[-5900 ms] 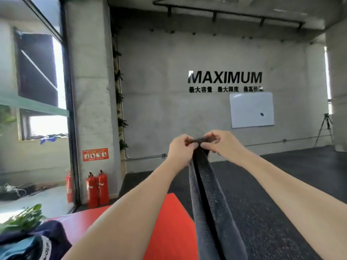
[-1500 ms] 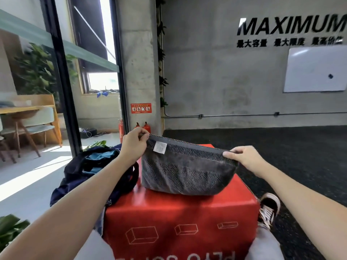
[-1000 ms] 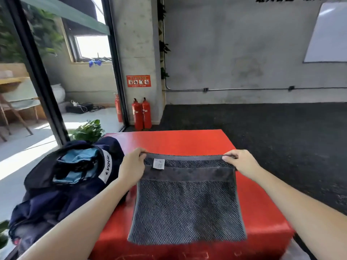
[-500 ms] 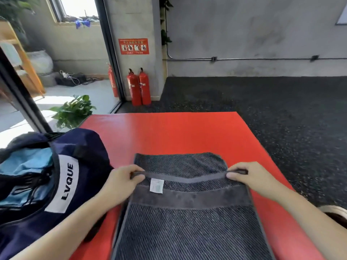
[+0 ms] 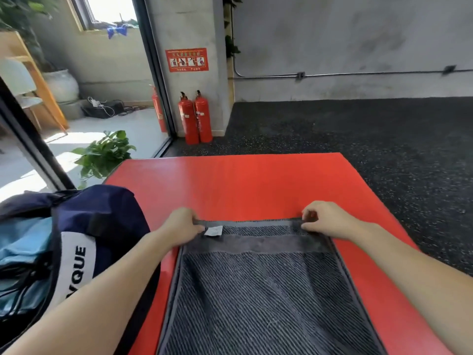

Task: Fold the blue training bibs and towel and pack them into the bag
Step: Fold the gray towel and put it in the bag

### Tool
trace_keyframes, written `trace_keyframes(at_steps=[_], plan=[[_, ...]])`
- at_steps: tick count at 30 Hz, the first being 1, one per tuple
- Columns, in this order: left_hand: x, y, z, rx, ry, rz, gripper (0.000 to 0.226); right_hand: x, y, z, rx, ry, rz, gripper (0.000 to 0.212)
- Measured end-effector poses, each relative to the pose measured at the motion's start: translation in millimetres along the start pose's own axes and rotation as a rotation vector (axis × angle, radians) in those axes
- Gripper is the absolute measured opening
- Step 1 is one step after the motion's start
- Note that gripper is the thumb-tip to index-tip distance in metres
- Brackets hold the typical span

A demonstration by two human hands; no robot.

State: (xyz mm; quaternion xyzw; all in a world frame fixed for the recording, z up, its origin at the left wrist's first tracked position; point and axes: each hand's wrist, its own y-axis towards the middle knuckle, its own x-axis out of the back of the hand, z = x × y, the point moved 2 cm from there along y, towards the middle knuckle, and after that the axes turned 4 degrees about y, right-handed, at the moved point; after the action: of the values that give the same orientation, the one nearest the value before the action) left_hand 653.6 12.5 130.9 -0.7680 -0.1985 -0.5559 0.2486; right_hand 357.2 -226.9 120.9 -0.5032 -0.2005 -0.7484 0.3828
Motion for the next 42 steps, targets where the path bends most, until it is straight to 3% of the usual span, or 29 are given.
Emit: trace_keyframes(at_steps=[7,14,19,28,37,42], plan=[[13.3,7.4,4.0,-0.073,-0.013,0.116,0.019,3.2,2.9,6.3,0.060,0.020,0.103,0.015],[34.6,-9.0,-8.9,-0.109,-0.023,0.055,0.016,27.1,-17.1,25.4,0.120,-0.008,0.155,0.025],[75.2,-52.8,-23.1,-0.123,-0.092,-0.036,0.033,70.6,-54.2,42.7,0.116,0.017,-0.026,0.016],[190.5,-175.7,-57.3,-0.180,-0.247,-0.295,0.009,187.6,-183.0,81.8,0.087,0.145,-0.277,0.009],[273.0,-289.1,-101.3,-0.342,-0.309,-0.512,0.007,277.3,-306.6,133.6,0.180,0.112,-0.548,0.013],[299.9,-321.1,-111.2,-0.383,-0.400,-0.584,0.012,303.3,-334.4,143.9,0.214,0.122,-0.589,0.014]])
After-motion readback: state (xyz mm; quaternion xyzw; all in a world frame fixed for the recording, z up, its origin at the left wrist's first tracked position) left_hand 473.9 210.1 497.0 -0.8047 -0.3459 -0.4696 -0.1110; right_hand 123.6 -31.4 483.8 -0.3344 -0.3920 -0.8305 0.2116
